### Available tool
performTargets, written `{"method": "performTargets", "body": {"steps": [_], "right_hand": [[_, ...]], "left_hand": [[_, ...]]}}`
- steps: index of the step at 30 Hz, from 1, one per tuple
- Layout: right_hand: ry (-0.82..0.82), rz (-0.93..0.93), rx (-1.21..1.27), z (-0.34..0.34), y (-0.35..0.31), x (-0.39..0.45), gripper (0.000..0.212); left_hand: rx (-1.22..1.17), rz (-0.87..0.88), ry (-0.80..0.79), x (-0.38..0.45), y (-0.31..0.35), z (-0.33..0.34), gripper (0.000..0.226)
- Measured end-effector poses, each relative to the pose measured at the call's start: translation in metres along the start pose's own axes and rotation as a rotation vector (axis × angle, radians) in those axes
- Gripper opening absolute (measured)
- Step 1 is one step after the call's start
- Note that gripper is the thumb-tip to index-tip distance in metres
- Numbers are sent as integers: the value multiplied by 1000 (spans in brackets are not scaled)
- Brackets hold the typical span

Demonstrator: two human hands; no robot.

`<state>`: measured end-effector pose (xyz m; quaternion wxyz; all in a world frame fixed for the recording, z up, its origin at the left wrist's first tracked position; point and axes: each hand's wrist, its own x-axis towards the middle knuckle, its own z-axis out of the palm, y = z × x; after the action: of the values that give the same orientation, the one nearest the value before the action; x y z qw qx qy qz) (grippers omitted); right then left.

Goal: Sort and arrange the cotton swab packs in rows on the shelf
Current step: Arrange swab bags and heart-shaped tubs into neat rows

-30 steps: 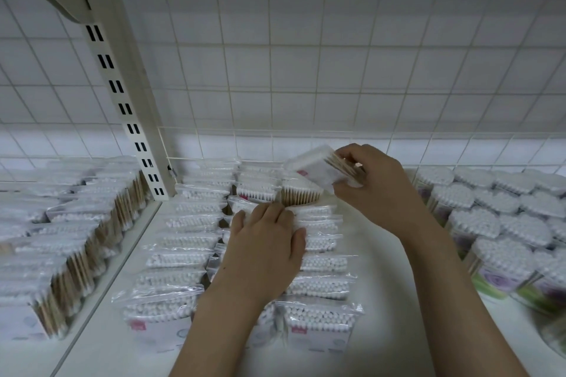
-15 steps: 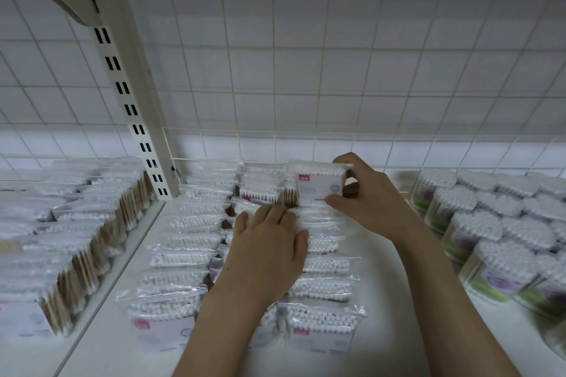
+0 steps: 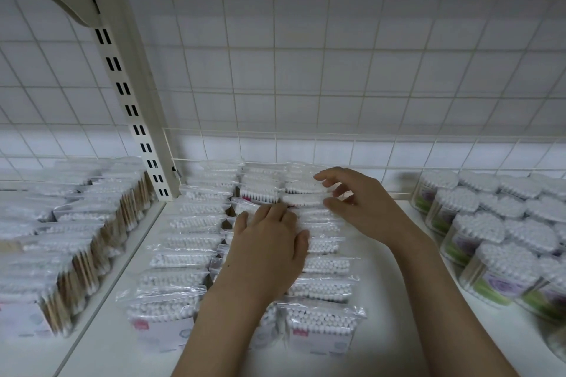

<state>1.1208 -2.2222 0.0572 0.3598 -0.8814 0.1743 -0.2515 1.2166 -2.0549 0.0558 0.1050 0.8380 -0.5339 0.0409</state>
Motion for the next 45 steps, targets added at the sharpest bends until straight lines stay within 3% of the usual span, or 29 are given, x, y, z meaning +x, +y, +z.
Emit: {"method": "performTargets", "body": {"steps": [5,11,16,20,28,38,45], "right_hand": [[-27,11,-109,5,-2,3,15],[-18,7,-192,1,-3,3,18],[46,-6,-334,-4,-3,14,23],[13,35,-461,-7,-5,26,28],[-88,66,-542,-3,-8,36,18],[292,-29,-273,-19,-20,33,10],[341,-29,-116,-31,-36,24,17]], "left_hand": [[-7,3,37,5,-3,-3,46],[-25,15,24,18,-1,-3,56],[3,13,-25,19,-1,-3,46],[22,15,-45,17,0,-4,47],[-8,12,-58,18,-1,-3,45],[-20,18,-34,18,-2,1,45],[-16,21,-32,18,-2,1,48]]}}
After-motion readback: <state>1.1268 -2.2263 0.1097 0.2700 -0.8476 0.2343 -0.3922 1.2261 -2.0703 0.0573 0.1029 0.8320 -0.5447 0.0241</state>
